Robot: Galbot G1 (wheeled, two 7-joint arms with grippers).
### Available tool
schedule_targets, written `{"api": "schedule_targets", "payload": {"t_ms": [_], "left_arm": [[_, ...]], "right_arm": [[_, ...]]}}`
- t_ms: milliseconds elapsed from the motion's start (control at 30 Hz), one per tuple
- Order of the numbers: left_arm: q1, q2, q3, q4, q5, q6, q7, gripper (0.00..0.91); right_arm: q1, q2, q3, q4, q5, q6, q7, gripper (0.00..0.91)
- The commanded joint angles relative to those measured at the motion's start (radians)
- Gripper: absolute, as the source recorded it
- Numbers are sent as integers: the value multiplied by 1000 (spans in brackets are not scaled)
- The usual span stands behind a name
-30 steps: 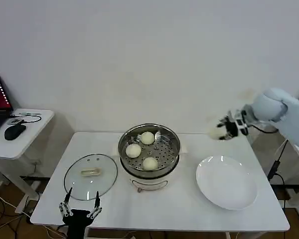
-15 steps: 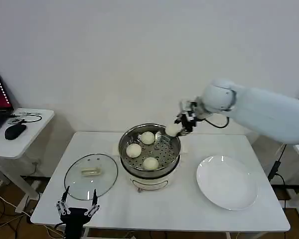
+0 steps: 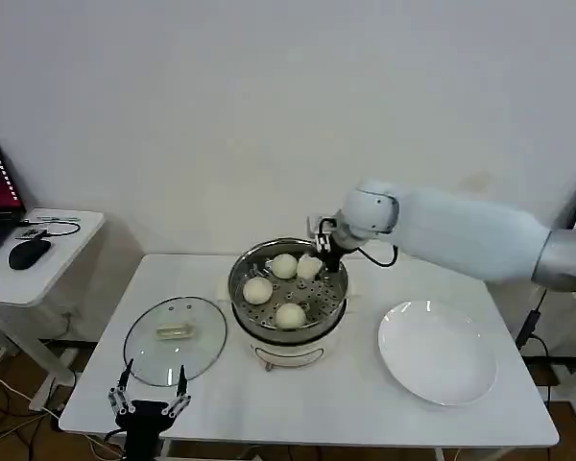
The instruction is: Take steamed baozi put them in steamer then cover it.
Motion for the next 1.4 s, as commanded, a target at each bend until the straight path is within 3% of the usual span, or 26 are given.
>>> {"api": "schedule_targets", "payload": {"t_ms": [33, 433, 500, 533, 867, 1167, 1300, 1400], "left_arm": [[-2, 0, -2, 5, -2, -1, 0, 907], [-4, -1, -6, 5, -4, 0, 0, 907], [-3, -1, -6, 4, -4, 0, 0, 907], [-1, -2, -6, 3, -4, 0, 0, 907], [5, -1, -8, -4, -4, -1, -1, 907], [-5, 12, -8, -13, -14, 7, 4, 907], [-12, 24, -13, -14, -39, 14, 9, 907], [-26, 33, -22, -12, -52, 18, 9, 907]], "right_arm": [[-59, 42, -11, -54, -33, -28, 16, 504], [-79, 53, -7, -65, -47, -18, 13, 504], [-81, 58, -6, -70, -56, -14, 11, 675], [-82, 58, -6, -70, -60, -18, 12, 907], [-38, 14, 8, -24, -35, -19, 9, 907], [66, -153, 61, 120, 2, 0, 10, 907], [48, -306, 142, 242, 39, 14, 62, 907], [-22, -440, 206, 356, 112, 41, 209, 907]]}}
